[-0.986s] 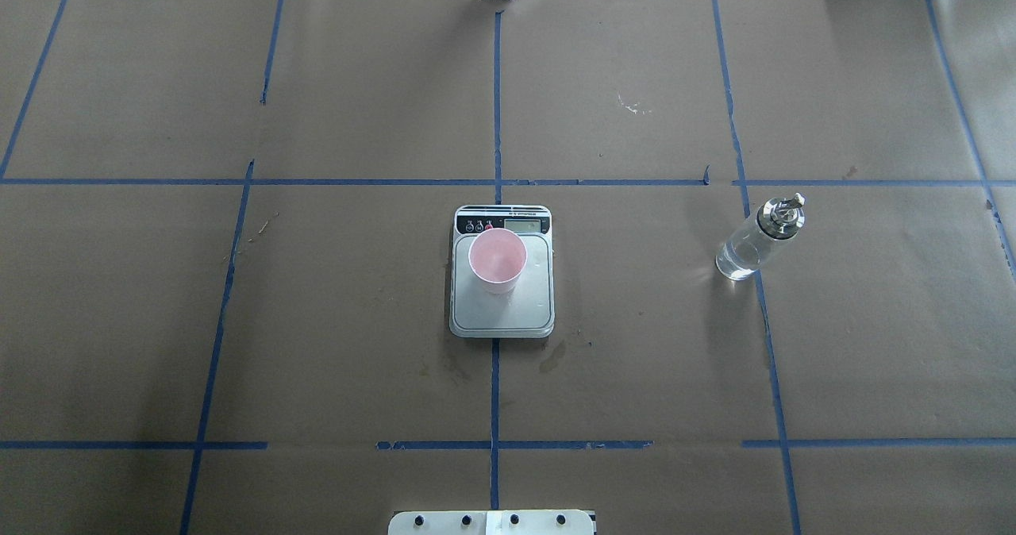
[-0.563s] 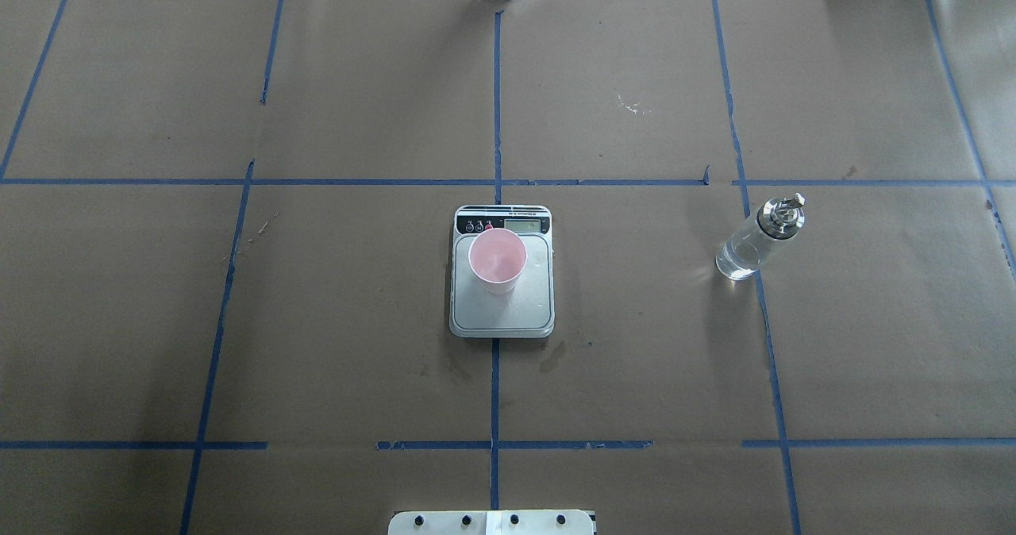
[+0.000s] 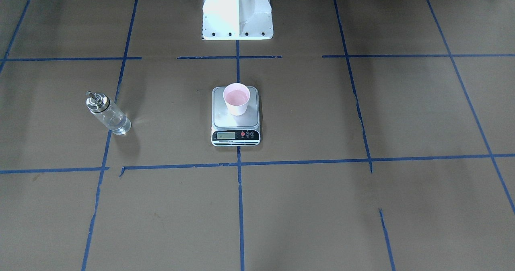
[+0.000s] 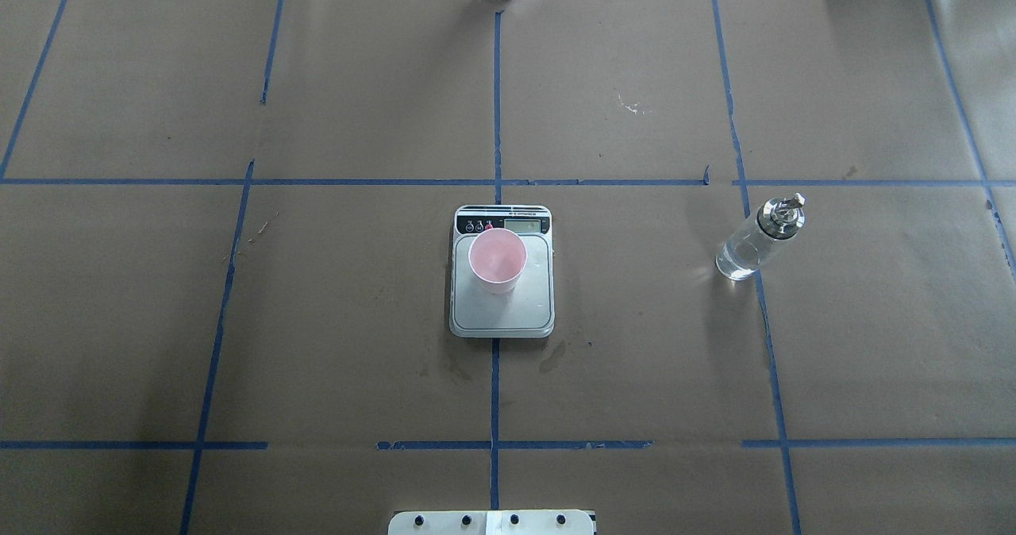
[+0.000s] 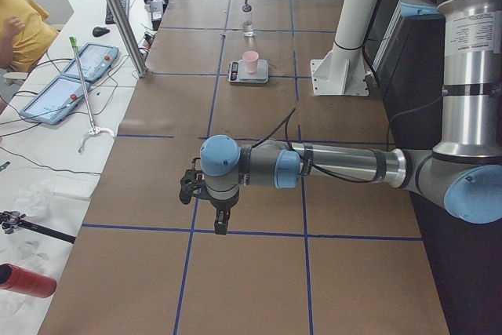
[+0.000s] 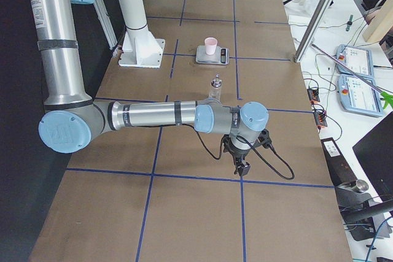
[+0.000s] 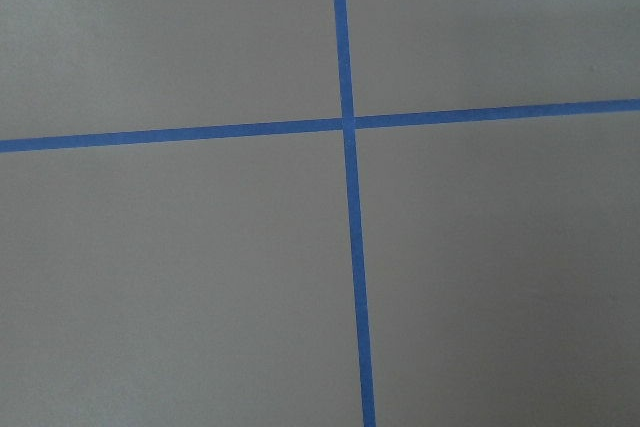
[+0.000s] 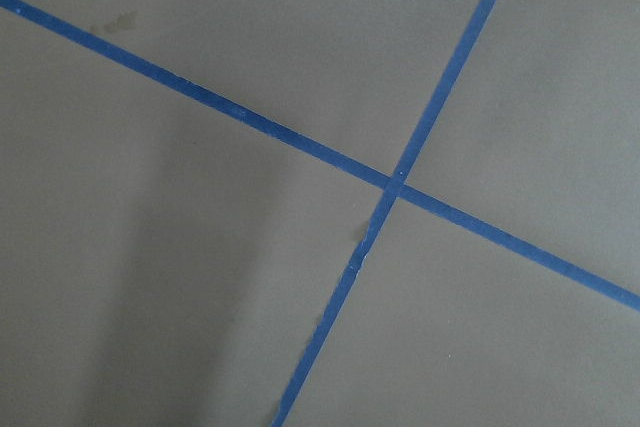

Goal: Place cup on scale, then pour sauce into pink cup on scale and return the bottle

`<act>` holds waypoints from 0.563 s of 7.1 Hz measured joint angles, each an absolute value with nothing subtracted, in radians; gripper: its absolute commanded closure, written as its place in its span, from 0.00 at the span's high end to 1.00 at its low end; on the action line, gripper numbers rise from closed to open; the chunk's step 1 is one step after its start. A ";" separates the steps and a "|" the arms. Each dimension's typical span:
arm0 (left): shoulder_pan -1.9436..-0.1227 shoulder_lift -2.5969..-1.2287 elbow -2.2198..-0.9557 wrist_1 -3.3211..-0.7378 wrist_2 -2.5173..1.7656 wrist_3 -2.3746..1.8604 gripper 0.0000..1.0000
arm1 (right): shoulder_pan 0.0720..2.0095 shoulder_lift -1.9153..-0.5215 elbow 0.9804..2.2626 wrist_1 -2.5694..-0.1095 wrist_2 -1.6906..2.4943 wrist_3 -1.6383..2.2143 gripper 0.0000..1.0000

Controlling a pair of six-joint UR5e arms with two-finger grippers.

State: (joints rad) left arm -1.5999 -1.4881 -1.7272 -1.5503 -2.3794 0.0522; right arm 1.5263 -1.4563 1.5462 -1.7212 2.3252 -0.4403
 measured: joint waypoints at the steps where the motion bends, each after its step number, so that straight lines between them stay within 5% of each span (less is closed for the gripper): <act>1: -1.600 -1.488 -1.728 -1.550 -2.379 0.052 1.00 | 1.526 -1.457 1.542 -1.722 2.346 -0.412 1.00; 4: -1.600 -1.488 -1.727 -1.549 -2.378 0.052 1.00 | 1.526 -1.464 1.537 -1.713 2.372 -0.226 1.00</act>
